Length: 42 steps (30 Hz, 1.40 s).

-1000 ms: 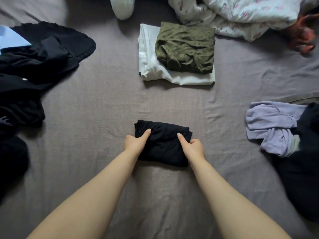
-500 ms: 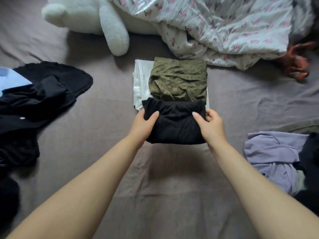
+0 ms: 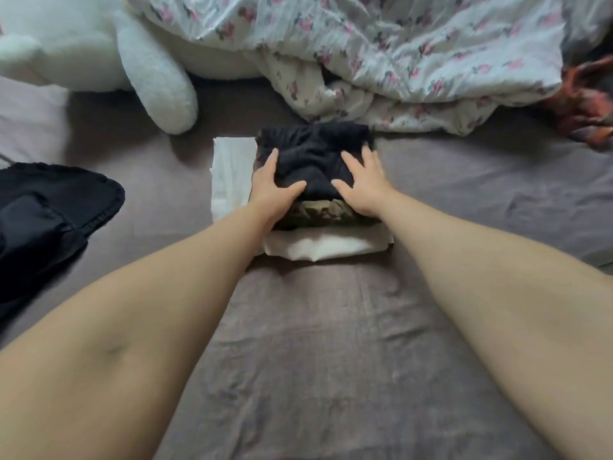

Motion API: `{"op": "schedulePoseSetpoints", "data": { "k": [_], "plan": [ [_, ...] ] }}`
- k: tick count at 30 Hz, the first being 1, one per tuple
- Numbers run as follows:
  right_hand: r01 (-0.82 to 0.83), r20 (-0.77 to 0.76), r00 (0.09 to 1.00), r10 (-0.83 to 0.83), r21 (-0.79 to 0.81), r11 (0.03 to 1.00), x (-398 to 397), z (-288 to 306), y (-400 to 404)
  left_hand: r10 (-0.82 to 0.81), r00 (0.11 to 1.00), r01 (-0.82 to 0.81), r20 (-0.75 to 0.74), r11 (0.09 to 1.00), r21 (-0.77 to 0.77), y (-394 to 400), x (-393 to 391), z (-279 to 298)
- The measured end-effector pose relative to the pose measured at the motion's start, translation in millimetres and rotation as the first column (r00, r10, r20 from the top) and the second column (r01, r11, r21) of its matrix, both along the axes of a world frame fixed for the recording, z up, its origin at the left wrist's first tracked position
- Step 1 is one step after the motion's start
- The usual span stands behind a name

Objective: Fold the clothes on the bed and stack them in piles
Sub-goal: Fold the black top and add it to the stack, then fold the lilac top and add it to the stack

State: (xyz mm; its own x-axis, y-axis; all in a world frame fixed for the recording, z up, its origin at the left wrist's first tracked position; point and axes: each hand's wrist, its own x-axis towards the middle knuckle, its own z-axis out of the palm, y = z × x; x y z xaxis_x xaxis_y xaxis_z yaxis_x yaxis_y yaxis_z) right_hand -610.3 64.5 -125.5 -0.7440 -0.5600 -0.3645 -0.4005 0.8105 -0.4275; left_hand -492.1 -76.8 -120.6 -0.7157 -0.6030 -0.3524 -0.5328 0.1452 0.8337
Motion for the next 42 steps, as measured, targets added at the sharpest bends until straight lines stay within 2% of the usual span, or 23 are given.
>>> {"op": "schedulePoseSetpoints", "data": {
  "k": [2, 7, 10, 12, 14, 15, 16, 18, 20, 22, 23, 25, 28, 30, 33, 37, 39, 42],
  "plan": [
    [-0.035, 0.007, 0.999, 0.034, 0.126, 0.991, 11.0, -19.6, 3.2, -0.085, 0.987, 0.102, 0.137, 0.988, -0.119, 7.5, 0.7, -20.5],
    [-0.068, 0.063, 0.996, 0.058, 0.159, 0.985, 4.7, -15.8, 1.2, -0.099, 0.939, 0.169, 0.328, 0.967, -0.193, 13.8, -9.6, -28.1],
    [-0.051, 0.093, 0.995, 0.046, 0.053, 0.997, 11.0, -6.0, 7.8, -0.077, 0.92, 0.158, 0.383, 0.97, -0.183, 15.4, -9.6, -13.9],
    [0.037, 0.138, 0.99, -0.024, -0.094, 0.995, 28.0, -2.0, 28.5, 0.004, 0.918, 0.12, 0.397, 0.95, -0.287, 28.5, -4.7, -3.9],
    [0.078, 0.242, 0.97, -0.037, -0.162, 0.984, 50.2, 4.4, 60.2, 0.052, 0.94, 0.147, 0.337, 0.829, -0.539, 53.2, 10.1, 2.9],
    [0.035, 0.258, 0.966, 0.003, -0.143, 0.989, 60.9, 8.9, 78.9, -0.003, 0.962, 0.185, 0.275, 0.745, -0.64, 69.6, 20.4, 3.8],
    [-0.032, 0.234, 0.971, 0.053, -0.094, 0.995, 69.7, 13.2, 99.8, -0.105, 0.968, 0.238, 0.228, 0.675, -0.698, 88.0, 32.2, 2.5],
    [-0.124, 0.073, 0.99, 0.118, 0.091, 0.988, 79.9, 23.6, 147.2, -0.314, 0.923, 0.372, 0.224, 0.572, -0.731, 129.5, 56.8, -6.4],
    [-0.11, -0.087, 0.985, 0.148, 0.343, 0.933, 84.8, 33.6, 199.9, -0.422, 0.864, 0.482, 0.274, 0.536, -0.693, 173.0, 81.2, -17.5],
    [-0.057, -0.07, 0.991, 0.118, 0.575, 0.816, 92.0, 41.8, 246.3, -0.468, 0.805, 0.59, 0.364, 0.56, -0.582, 213.7, 103.6, -22.3],
    [-0.028, -0.05, 0.996, 0.079, 0.643, 0.766, 96.1, 45.4, 263.4, -0.489, 0.773, 0.634, 0.403, 0.574, -0.519, 230.3, 112.3, -20.7],
    [0.049, -0.077, 0.997, 0.002, 0.647, 0.761, 106.1, 54.0, 282.7, -0.524, 0.711, 0.699, 0.468, 0.599, -0.392, 255.8, 125.8, -14.3],
    [0.259, -0.177, 0.964, -0.196, 0.488, 0.834, 115.1, 64.2, 289.3, -0.604, 0.559, 0.79, 0.568, 0.595, -0.145, 275.8, 144.8, -1.9],
    [0.336, -0.192, 0.94, -0.281, 0.4, 0.853, 121.3, 65.4, 290.0, -0.635, 0.514, 0.804, 0.577, 0.592, -0.064, 280.8, 155.4, 8.2],
    [0.421, -0.168, 0.904, -0.392, 0.204, 0.884, 135.8, 73.2, 284.9, -0.645, 0.565, 0.748, 0.514, 0.664, 0.01, 282.8, 167.3, 14.6],
    [0.452, -0.137, 0.883, -0.449, -0.012, 0.892, 165.6, 99.9, 277.4, -0.568, 0.76, 0.57, 0.316, 0.816, 0.095, 289.0, 176.1, 28.9],
    [0.46, -0.117, 0.876, -0.468, -0.09, 0.884, 182.0, 110.1, 280.0, -0.512, 0.832, 0.493, 0.214, 0.859, 0.139, 295.7, 181.3, 43.0],
    [0.471, -0.057, 0.868, -0.492, -0.214, 0.856, 207.7, 128.7, 281.0, -0.443, 0.894, 0.426, 0.07, 0.887, 0.179, 306.6, 190.4, 70.9]
  ]
}}
